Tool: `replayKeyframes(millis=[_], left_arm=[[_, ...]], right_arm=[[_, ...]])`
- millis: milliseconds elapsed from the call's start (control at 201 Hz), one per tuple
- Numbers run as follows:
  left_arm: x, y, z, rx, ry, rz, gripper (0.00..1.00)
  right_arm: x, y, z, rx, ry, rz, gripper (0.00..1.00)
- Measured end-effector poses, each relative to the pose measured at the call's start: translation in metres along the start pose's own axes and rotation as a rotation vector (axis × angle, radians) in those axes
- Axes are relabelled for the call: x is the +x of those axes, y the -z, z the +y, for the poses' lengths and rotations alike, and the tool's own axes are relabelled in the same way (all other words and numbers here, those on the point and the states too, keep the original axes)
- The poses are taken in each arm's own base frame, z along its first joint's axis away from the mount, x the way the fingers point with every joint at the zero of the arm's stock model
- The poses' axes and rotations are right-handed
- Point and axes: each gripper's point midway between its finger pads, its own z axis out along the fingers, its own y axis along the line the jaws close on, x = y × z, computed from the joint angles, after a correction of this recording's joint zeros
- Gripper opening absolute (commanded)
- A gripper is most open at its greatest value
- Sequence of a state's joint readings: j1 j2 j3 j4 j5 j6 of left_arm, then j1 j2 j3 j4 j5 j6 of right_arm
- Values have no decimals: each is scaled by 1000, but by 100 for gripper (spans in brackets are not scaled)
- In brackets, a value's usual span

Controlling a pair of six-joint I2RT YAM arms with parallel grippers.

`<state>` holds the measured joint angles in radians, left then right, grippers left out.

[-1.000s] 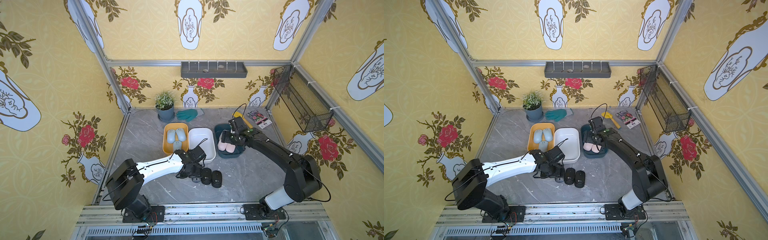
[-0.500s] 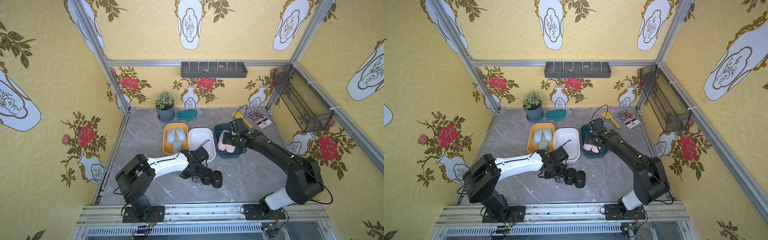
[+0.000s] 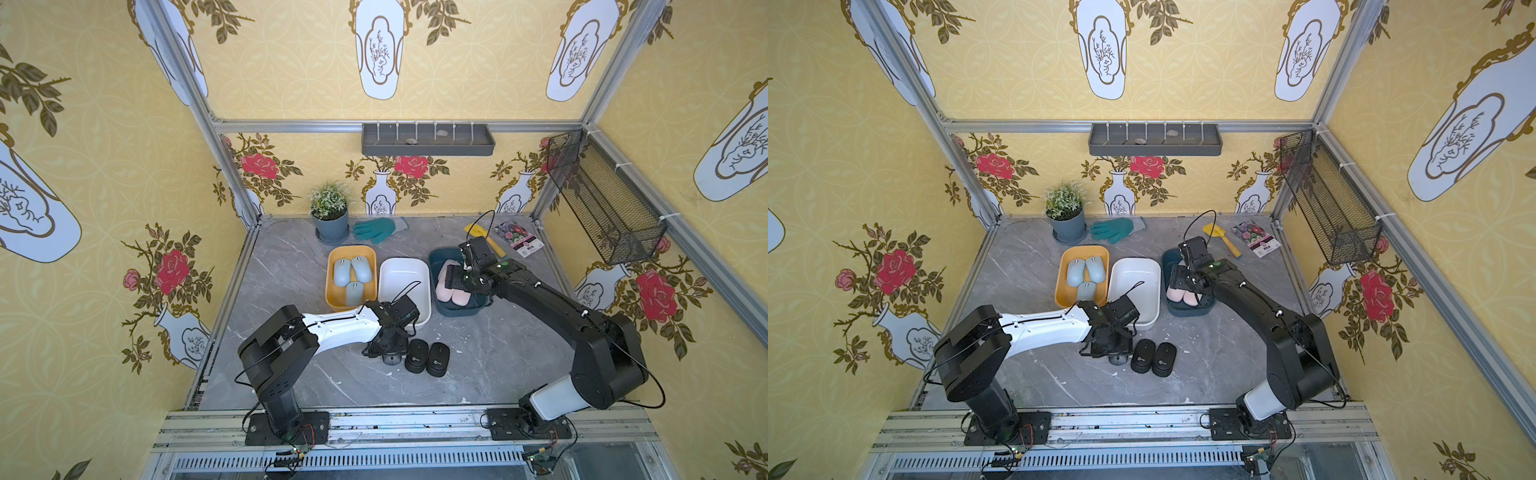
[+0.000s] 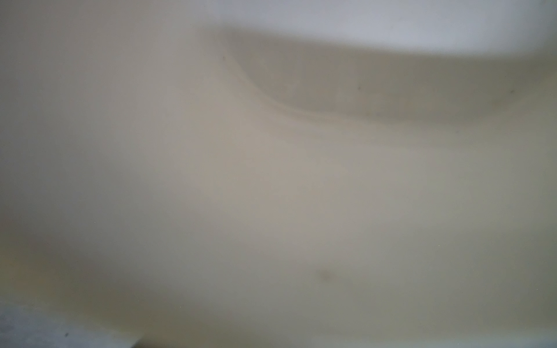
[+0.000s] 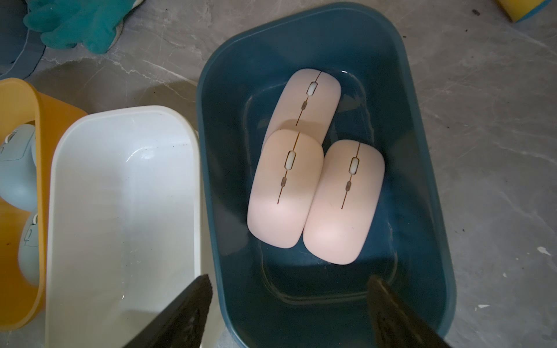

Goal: Place the mice by color into the storage box
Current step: Pick up the mouse from the center of the board.

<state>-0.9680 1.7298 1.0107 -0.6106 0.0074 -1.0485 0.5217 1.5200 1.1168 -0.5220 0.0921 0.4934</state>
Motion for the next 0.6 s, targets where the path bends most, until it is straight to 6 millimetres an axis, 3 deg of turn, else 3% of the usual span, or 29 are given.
replayKeyframes(millis=[124,319,602], left_arm=[[0,0,-1,0,-1,-1,71],[-1,1,2,-14,0,-4,42],[1,19,11,-45,-4,-9,42]], right_arm=[[1,-1,0,2,0,4,83],[1,-1,0,1,1,4,83],[1,-2,0,1,1,5,83]])
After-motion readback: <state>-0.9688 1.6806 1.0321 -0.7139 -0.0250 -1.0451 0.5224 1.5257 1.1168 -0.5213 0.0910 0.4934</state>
